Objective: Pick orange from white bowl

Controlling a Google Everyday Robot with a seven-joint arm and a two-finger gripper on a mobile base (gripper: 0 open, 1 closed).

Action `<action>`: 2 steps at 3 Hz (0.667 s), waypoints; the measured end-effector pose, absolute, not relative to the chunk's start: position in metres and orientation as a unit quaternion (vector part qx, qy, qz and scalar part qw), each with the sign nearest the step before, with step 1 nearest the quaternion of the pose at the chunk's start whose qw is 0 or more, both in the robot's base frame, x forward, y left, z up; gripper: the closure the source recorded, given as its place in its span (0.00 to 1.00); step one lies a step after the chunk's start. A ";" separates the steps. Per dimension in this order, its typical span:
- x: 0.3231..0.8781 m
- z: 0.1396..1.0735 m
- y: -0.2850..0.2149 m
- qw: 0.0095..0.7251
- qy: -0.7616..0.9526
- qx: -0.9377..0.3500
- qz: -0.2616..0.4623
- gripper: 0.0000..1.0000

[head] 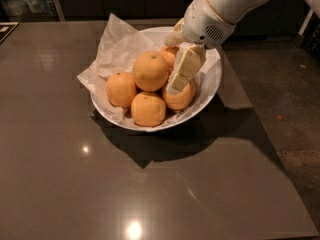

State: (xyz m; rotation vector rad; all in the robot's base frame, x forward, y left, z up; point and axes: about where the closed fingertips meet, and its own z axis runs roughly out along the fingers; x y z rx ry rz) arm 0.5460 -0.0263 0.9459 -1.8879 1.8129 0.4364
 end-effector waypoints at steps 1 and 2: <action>0.543 0.940 -0.012 0.226 0.641 -0.716 0.160 0.18; 0.535 0.943 0.002 0.223 0.617 -0.738 0.154 0.34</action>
Offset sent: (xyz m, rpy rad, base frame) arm -0.0219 0.0419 0.0000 -0.0626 -0.0412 0.2022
